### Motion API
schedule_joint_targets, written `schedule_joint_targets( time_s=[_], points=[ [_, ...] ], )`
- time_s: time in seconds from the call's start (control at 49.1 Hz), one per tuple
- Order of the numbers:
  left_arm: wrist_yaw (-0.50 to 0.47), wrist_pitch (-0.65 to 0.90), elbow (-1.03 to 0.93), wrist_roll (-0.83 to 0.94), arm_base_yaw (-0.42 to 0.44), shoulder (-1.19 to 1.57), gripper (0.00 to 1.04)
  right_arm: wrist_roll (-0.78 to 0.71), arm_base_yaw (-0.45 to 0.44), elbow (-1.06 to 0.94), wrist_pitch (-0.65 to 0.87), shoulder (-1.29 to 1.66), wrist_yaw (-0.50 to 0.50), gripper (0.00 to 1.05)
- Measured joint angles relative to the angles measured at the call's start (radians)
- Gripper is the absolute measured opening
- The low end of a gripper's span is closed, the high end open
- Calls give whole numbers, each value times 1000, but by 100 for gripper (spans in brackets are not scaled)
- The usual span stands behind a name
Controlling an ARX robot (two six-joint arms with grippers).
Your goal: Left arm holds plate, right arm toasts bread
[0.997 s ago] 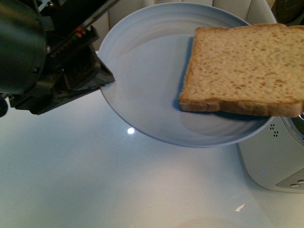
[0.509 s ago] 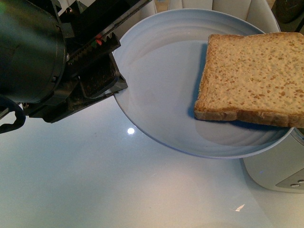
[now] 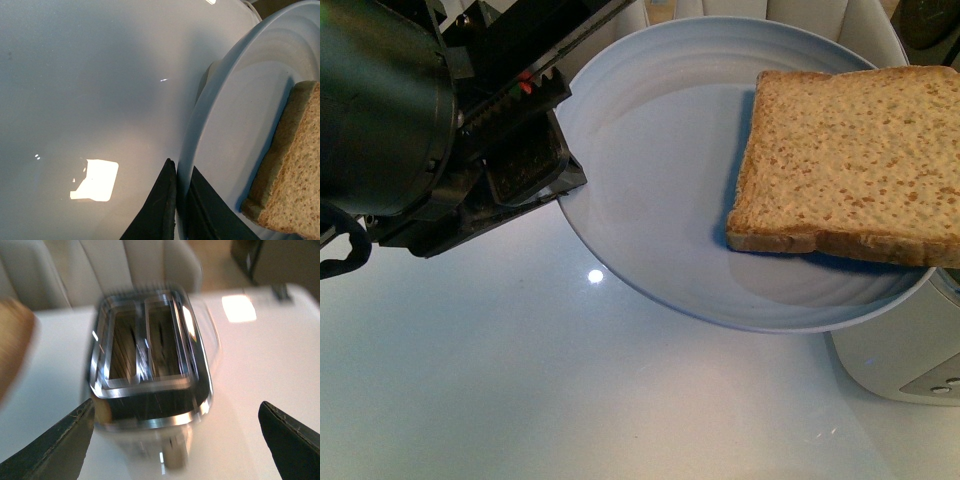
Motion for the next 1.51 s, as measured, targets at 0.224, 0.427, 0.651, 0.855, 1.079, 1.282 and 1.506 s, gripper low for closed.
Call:
schedule_joint_targets(
  time_s=[0.224,0.427,0.651,0.855,1.079,1.282,1.506],
  points=[
    [0,0,1,-4,-1,0,3,104,-10,37,-69,103,14,96],
    [0,0,1,-5,-1,0,3,246,19,77,29,208,23,96],
    [0,0,1,-6,-1,0,3,552,219,88,188,362,107,96],
    [2,0,1,-6,-1,0,3,705,365,87,321,476,98,96],
    [3,0,1,-6,-1,0,3,817,383,79,444,557,66,96],
    [2,0,1,-6,-1,0,3,846,392,68,557,660,32,96],
    [2,0,1,-6,-1,0,3,861,403,68,581,705,37,76]
  ],
)
